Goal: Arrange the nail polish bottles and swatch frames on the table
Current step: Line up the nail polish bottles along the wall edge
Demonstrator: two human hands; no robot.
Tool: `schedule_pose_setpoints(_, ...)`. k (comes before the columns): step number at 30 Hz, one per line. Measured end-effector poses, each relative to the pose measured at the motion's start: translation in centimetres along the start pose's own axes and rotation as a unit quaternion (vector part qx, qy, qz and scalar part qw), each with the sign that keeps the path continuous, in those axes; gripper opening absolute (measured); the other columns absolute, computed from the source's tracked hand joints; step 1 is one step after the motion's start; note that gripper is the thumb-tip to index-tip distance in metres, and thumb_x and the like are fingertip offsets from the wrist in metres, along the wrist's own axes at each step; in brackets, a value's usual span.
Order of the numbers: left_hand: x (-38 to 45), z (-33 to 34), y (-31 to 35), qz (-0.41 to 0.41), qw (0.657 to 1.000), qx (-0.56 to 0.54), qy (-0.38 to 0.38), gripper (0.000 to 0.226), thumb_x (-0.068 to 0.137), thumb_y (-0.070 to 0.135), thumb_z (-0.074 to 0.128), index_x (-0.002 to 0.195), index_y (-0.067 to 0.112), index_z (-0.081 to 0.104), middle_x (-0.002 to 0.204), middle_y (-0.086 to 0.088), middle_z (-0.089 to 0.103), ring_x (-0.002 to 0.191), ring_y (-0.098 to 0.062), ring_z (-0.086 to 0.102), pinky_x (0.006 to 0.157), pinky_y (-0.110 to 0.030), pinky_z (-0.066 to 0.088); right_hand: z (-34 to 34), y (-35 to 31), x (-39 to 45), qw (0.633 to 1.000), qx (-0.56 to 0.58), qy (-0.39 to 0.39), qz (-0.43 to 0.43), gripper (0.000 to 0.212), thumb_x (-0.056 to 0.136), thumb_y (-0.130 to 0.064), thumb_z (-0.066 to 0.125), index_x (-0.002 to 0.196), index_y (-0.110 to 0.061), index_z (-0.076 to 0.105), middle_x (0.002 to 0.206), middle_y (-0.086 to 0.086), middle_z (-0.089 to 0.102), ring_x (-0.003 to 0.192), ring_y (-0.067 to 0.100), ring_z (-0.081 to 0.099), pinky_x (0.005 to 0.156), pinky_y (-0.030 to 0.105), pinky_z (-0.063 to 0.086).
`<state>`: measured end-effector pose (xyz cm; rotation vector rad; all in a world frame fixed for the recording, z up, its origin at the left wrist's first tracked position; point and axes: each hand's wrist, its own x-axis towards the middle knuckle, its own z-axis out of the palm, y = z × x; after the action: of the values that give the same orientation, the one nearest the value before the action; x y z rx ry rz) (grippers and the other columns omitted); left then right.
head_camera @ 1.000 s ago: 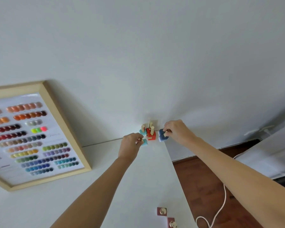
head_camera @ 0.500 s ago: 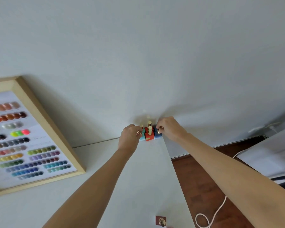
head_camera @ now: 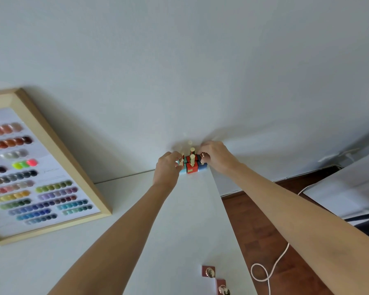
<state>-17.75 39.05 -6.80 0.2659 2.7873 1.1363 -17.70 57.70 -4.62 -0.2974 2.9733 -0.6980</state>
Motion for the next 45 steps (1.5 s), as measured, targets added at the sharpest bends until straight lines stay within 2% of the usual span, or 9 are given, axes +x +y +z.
schedule_pose_setpoints(8,-5.5,-1.3,0.1,0.039,0.999,-0.004,0.0,0.036,0.085,0.007,0.069,0.12,0.011,0.061,0.113,-0.007,0.064,0.098,-0.018,0.064,0.083,-0.021,0.045,-2.0,-0.7,-4.8,0.995,0.045,0.084,0.029,0.033,0.081,0.002,0.064,0.113,-0.008,0.066,0.116,0.013,0.064,0.097,0.026,0.063,0.088,0.033,0.052)
schedule_pose_setpoints(13,-12.3,-1.4,0.5,0.098,0.991,0.004,-0.094,0.03,0.088,0.016,0.068,0.117,0.017,0.063,0.113,0.0,0.066,0.093,-0.007,0.062,0.084,-0.018,0.047,-2.1,-2.5,-12.1,0.991,0.078,0.094,0.058,0.022,0.083,0.001,0.063,0.103,-0.005,0.071,0.096,0.015,0.069,0.08,0.025,0.066,0.081,0.038,0.056)
schedule_pose_setpoints(19,-19.8,-0.4,0.1,0.143,0.951,0.025,-0.272,0.035,0.087,0.016,0.067,0.119,0.027,0.062,0.118,0.008,0.063,0.098,-0.003,0.06,0.082,-0.013,0.043,-1.1,-5.1,-22.4,0.987,0.1,0.009,0.128,0.014,0.085,-0.002,0.063,0.091,-0.011,0.073,0.09,0.004,0.074,0.08,0.012,0.065,0.072,0.012,0.046)
schedule_pose_setpoints(22,-21.5,0.3,0.6,0.154,0.941,0.04,-0.299,0.036,0.084,0.021,0.07,0.118,0.028,0.062,0.116,0.008,0.064,0.099,-0.007,0.061,0.086,-0.022,0.048,0.2,-6.5,-27.1,0.976,0.109,-0.024,0.19,0.025,0.082,0.005,0.056,0.087,-0.013,0.072,0.088,0.0,0.073,0.08,0.007,0.063,0.066,0.001,0.041)
schedule_pose_setpoints(26,-22.4,0.9,1.4,0.143,0.944,0.046,-0.295,0.018,0.086,0.023,0.068,0.104,0.022,0.069,0.102,0.001,0.068,0.094,-0.015,0.063,0.085,-0.032,0.051,2.9,-8.8,-31.8,0.961,0.164,-0.047,0.218,0.028,0.076,0.007,0.055,0.091,-0.012,0.069,0.087,0.001,0.065,0.07,0.007,0.058,0.06,0.004,0.045)
schedule_pose_setpoints(30,-22.5,0.8,1.6,0.149,0.941,0.069,-0.297,0.012,0.09,0.02,0.063,0.097,0.018,0.072,0.098,-0.001,0.069,0.093,-0.018,0.063,0.081,-0.027,0.048,4.9,-10.4,-33.4,0.953,0.2,-0.012,0.225,0.017,0.08,-0.016,0.07,0.098,-0.015,0.069,0.089,0.005,0.06,0.064,0.011,0.057,0.061,0.009,0.047)
schedule_pose_setpoints(35,-22.8,0.1,1.4,0.186,0.912,0.102,-0.352,0.014,0.088,0.018,0.063,0.099,0.022,0.071,0.099,0.002,0.071,0.093,-0.014,0.061,0.081,-0.026,0.048,6.2,-10.9,-33.9,0.966,0.152,0.023,0.207,0.006,0.084,-0.009,0.064,0.087,-0.009,0.07,0.086,0.011,0.066,0.076,0.022,0.061,0.074,0.031,0.049)
schedule_pose_setpoints(42,-23.3,0.6,1.9,0.236,0.889,0.127,-0.371,0.016,0.086,0.009,0.064,0.099,0.017,0.062,0.103,0.0,0.062,0.09,-0.015,0.058,0.078,-0.027,0.046,7.0,-11.8,-35.8,0.963,0.147,0.026,0.225,0.008,0.079,-0.003,0.065,0.081,-0.009,0.07,0.081,0.006,0.067,0.072,0.017,0.061,0.068,0.023,0.046)
schedule_pose_setpoints(45,-23.0,0.7,2.5,0.263,0.874,0.146,-0.381,0.038,0.084,0.002,0.063,0.112,0.021,0.047,0.116,0.001,0.054,0.091,-0.02,0.062,0.077,-0.034,0.052,7.3,-12.4,-36.2,0.962,0.154,0.014,0.223,0.01,0.079,-0.002,0.065,0.08,-0.011,0.068,0.081,0.003,0.066,0.071,0.012,0.061,0.067,0.013,0.042)
